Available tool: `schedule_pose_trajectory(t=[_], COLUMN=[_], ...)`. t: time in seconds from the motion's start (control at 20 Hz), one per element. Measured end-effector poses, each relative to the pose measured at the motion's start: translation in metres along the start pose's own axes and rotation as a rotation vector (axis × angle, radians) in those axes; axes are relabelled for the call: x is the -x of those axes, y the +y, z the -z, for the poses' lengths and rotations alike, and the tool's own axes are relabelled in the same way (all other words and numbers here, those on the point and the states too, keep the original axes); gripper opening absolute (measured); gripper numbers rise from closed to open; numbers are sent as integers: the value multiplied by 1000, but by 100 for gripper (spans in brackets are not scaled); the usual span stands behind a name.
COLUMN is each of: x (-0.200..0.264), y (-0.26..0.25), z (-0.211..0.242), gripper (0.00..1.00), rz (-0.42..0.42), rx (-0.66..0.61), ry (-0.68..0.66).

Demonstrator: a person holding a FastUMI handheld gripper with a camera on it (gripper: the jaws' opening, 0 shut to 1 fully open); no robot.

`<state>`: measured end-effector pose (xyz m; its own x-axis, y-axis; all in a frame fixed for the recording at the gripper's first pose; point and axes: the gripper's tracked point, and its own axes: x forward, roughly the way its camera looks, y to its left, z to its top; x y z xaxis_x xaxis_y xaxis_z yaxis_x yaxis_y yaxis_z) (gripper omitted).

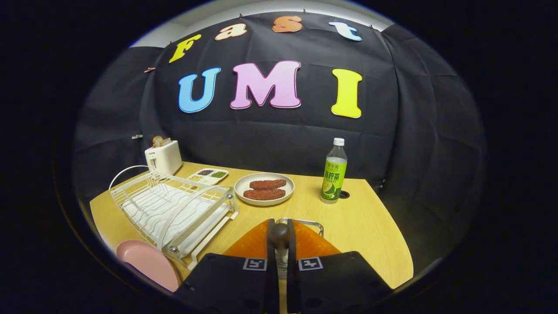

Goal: Take the plate from the dish rack, then take the spoon from the basket and place it into the plate.

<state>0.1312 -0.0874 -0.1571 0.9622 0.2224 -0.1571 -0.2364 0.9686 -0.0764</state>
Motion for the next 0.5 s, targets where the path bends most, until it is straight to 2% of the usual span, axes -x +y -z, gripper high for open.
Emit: schedule_pose_trajectory(t=[0.25, 0.5], x=[6, 20], y=[3, 5], z=[-17, -48], gripper=[11, 11], rz=[-6, 28], rx=[27, 72], ry=[18, 13])
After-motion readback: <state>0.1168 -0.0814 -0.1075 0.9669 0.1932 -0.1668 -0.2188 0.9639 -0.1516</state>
